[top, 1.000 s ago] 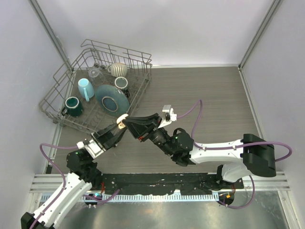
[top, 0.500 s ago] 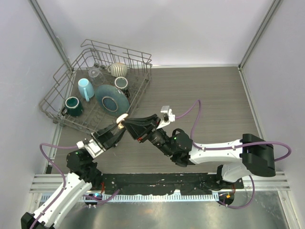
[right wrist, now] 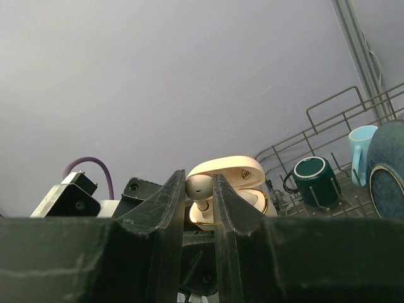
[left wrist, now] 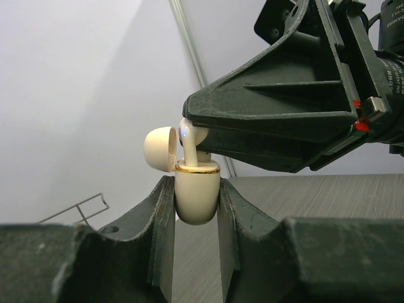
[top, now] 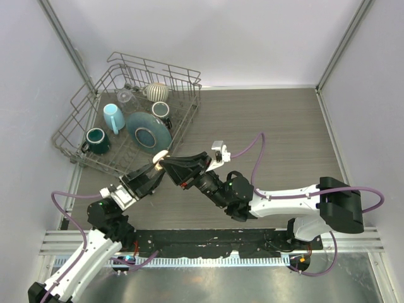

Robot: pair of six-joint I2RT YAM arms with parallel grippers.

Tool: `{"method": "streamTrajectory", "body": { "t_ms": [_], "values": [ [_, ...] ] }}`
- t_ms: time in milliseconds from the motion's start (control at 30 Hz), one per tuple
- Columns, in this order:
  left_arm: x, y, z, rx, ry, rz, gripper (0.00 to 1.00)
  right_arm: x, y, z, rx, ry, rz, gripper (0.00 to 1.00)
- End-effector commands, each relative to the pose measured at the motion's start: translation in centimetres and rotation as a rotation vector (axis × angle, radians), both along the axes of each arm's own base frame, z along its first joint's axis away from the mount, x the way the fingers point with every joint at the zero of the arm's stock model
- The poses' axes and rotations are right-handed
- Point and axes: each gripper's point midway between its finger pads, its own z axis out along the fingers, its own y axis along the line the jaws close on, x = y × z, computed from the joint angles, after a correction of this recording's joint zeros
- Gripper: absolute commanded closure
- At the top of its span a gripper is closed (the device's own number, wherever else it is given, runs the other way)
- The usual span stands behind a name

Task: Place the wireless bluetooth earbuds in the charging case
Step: Place the earbud in the charging case.

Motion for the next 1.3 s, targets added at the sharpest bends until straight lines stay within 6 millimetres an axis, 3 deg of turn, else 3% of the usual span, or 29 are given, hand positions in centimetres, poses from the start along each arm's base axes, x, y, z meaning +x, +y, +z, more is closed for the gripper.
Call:
{"method": "streamTrajectory", "body": {
  "t_ms": [0,500,667,1267],
  "values": [
    [-0.88,1.15,2.17,-0.070,-0.070,0.024,1.00,-0.08,0.22,0.83,0.007,-0.012,-0.022,0.99],
    [-0.97,1.32,2.24,-0.076,-0.071,0.028,1.00,0.21,0.75,-0.01,-0.044,0.005,-0.048,0.98],
    [-0.99,1.36,2.28,-0.078,-0.072,0.029,1.00,0.33,0.60,0.17,-0.043,0.010,-0.056,0.85],
    [-0.91,1.34,2.16,-0.076,-0.065,0.029,1.00,0.63,-0.18,0.95,-0.009,0.027,-0.076,0.57]
  ]
}}
